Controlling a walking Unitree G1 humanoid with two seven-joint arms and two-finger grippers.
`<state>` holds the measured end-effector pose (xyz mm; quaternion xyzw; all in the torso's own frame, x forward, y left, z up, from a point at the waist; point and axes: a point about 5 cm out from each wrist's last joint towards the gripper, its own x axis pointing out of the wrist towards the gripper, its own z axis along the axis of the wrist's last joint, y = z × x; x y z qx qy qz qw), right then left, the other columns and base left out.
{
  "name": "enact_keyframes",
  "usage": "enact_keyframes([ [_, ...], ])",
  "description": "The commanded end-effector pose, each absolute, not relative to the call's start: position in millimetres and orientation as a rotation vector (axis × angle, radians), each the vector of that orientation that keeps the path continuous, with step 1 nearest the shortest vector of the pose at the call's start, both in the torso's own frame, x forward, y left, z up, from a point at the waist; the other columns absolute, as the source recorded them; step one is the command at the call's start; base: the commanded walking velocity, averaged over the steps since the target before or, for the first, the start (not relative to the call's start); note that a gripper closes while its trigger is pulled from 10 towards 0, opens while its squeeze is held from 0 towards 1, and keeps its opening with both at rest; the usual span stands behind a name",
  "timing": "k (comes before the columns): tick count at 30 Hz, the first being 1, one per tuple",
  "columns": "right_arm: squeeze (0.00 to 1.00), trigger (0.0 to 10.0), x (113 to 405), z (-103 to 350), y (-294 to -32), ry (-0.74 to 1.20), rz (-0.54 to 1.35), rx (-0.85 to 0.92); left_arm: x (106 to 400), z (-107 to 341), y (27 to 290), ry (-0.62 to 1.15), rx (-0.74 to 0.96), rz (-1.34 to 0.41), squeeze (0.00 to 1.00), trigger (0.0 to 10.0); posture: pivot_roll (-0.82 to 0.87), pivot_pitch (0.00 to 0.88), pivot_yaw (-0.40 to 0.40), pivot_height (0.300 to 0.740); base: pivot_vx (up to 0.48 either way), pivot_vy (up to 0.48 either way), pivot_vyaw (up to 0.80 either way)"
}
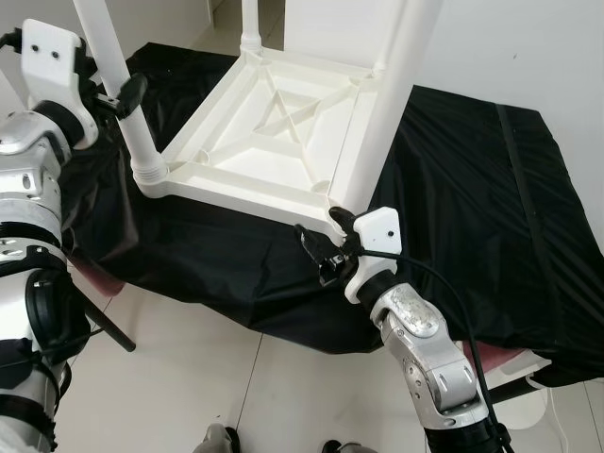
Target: Building children table
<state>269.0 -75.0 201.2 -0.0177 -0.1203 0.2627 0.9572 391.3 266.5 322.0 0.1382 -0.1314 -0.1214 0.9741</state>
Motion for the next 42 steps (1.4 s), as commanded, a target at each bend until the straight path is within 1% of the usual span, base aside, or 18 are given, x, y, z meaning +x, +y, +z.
enact_keyframes([
  [1, 0.00, 10.0, 266.4, 201.2, -74.0, -0.247, 0.535, -0.038, 391.9, 331.9, 291.1, -0.320, 0.209, 0.269, 0.00, 10.0, -0.09, 0.138, 0.015, 0.740, 0.000, 0.000, 0.00],
  [5, 0.00, 10.0, 265.7, 202.2, -72.7, -0.250, 0.536, -0.033, 393.5, 335.8, 290.8, -0.330, 0.193, 0.288, 0.00, 10.0, -0.09, 0.147, 0.016, 0.740, 0.000, 0.000, 0.00],
  [12, 0.00, 10.0, 264.8, 204.9, -69.2, -0.255, 0.551, -0.032, 397.4, 331.3, 288.0, -0.297, 0.226, 0.322, 0.00, 10.0, -0.11, 0.166, 0.013, 0.740, 0.000, 0.000, 0.00],
  [16, 0.00, 10.0, 263.6, 206.3, -68.8, -0.258, 0.557, -0.034, 399.2, 332.6, 282.9, -0.313, 0.196, 0.295, 0.00, 10.0, -0.12, 0.177, 0.014, 0.740, 0.000, 0.000, 0.00],
  [17, 0.00, 10.0, 262.8, 206.5, -69.1, -0.257, 0.558, -0.036, 400.1, 333.6, 280.4, -0.321, 0.184, 0.279, 0.00, 5.3, -0.13, 0.183, 0.016, 0.740, 0.000, 0.000, 0.00],
  [19, 0.00, 10.0, 262.2, 206.6, -69.3, -0.257, 0.558, -0.036, 400.6, 334.4, 278.9, -0.324, 0.177, 0.270, 0.00, 5.3, -0.13, 0.183, 0.016, 0.740, 0.000, 0.000, 0.00],
  [20, 0.00, 10.0, 261.4, 206.3, -69.6, -0.254, 0.557, -0.037, 401.0, 334.4, 278.6, -0.322, 0.159, 0.266, 0.00, 2.0, -0.13, 0.187, 0.019, 0.740, 0.000, 0.000, 0.00],
  [21, 0.00, 10.0, 261.4, 206.3, -69.6, -0.254, 0.557, -0.037, 401.0, 334.4, 278.6, -0.322, 0.159, 0.266, 0.00, 2.0, -0.13, 0.187, 0.019, 0.740, 0.000, 0.000, 0.00],
  [22, 0.00, 10.0, 260.6, 205.7, -70.0, -0.252, 0.556, -0.037, 401.3, 333.8, 278.7, -0.313, 0.154, 0.263, 0.00, 0.2, -0.13, 0.187, 0.019, 0.740, 0.000, 0.000, 0.00],
  [30, 0.00, 10.0, 260.1, 204.0, -68.1, -0.247, 0.557, -0.035, 401.2, 326.7, 281.6, -0.270, 0.181, 0.209, 0.00, 0.0, -0.11, 0.181, 0.022, 0.740, 0.000, 0.000, 0.00],
  [33, 0.00, 10.0, 261.3, 202.9, -67.1, -0.243, 0.563, -0.035, 400.9, 321.3, 281.6, -0.254, 0.209, 0.167, 0.00, 0.0, -0.10, 0.182, 0.020, 0.740, 0.000, 0.000, 0.00],
  [35, 0.00, 10.0, 262.9, 201.8, -66.4, -0.238, 0.568, -0.037, 401.6, 313.4, 276.2, -0.235, 0.257, 0.086, 0.00, 0.1, -0.10, 0.182, 0.020, 0.740, 0.000, 0.000, 0.00],
  [36, 0.00, 10.0, 263.1, 201.3, -66.2, -0.237, 0.570, -0.038, 401.8, 309.5, 272.2, -0.232, 0.287, 0.036, 0.00, 3.0, -0.09, 0.182, 0.015, 0.740, 0.000, 0.000, 0.00],
  [37, 0.00, 10.0, 263.1, 201.1, -66.1, -0.236, 0.572, -0.039, 401.8, 307.2, 269.7, -0.231, 0.306, 0.005, 0.00, 3.0, -0.09, 0.182, 0.015, 0.740, 0.000, 0.000, 0.00],
  [38, 0.00, 10.0, 263.2, 200.8, -65.9, -0.235, 0.574, -0.039, 401.6, 304.5, 267.3, -0.228, 0.308, -0.032, 0.00, 1.9, -0.09, 0.182, 0.014, 0.740, 0.000, 0.000, 0.00],
  [39, 0.00, 10.0, 263.2, 200.8, -65.9, -0.235, 0.574, -0.039, 401.6, 304.5, 267.3, -0.228, 0.308, -0.032, 0.00, 1.9, -0.09, 0.182, 0.014, 0.740, 0.000, 0.000, 0.00],
  [40, 0.00, 10.0, 263.2, 200.1, -65.2, -0.233, 0.580, -0.039, 400.1, 300.7, 261.4, -0.236, 0.329, -0.121, 0.00, 0.0, -0.08, 0.182, 0.013, 0.740, 0.000, 0.000, 0.00],
  [42, 0.00, 10.0, 263.3, 199.9, -64.9, -0.232, 0.582, -0.039, 399.2, 299.7, 259.1, -0.240, 0.337, -0.155, 0.00, 0.0, -0.08, 0.182, 0.013, 0.740, 0.000, 0.000, 0.00],
])
